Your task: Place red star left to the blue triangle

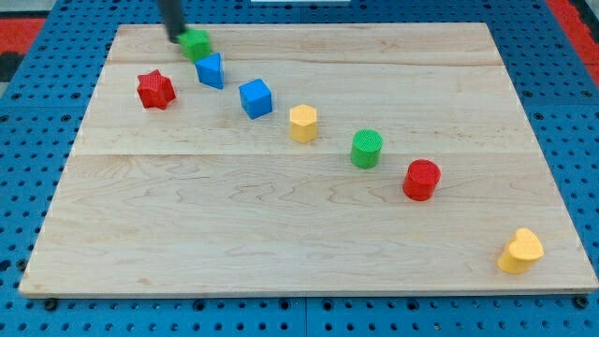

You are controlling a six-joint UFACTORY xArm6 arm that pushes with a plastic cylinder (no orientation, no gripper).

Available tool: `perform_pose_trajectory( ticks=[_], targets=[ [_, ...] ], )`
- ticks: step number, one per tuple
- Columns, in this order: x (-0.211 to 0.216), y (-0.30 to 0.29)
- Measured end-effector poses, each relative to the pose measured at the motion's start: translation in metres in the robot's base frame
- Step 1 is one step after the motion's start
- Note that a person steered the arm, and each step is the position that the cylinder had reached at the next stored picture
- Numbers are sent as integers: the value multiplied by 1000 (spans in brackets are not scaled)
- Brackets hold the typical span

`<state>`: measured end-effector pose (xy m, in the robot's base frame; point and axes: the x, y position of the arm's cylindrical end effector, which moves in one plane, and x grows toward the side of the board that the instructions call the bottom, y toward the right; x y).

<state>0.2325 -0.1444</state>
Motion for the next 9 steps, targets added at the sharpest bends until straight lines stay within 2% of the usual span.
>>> perform_pose_trajectory(
  ticks=[1, 3, 4, 5, 6, 7, 8, 9],
  targets=[
    [21, 60],
    [22, 77],
    [5, 14],
    [5, -54],
    [35, -56],
    [67, -108],
    [125, -108],
    [178, -78]
  ],
)
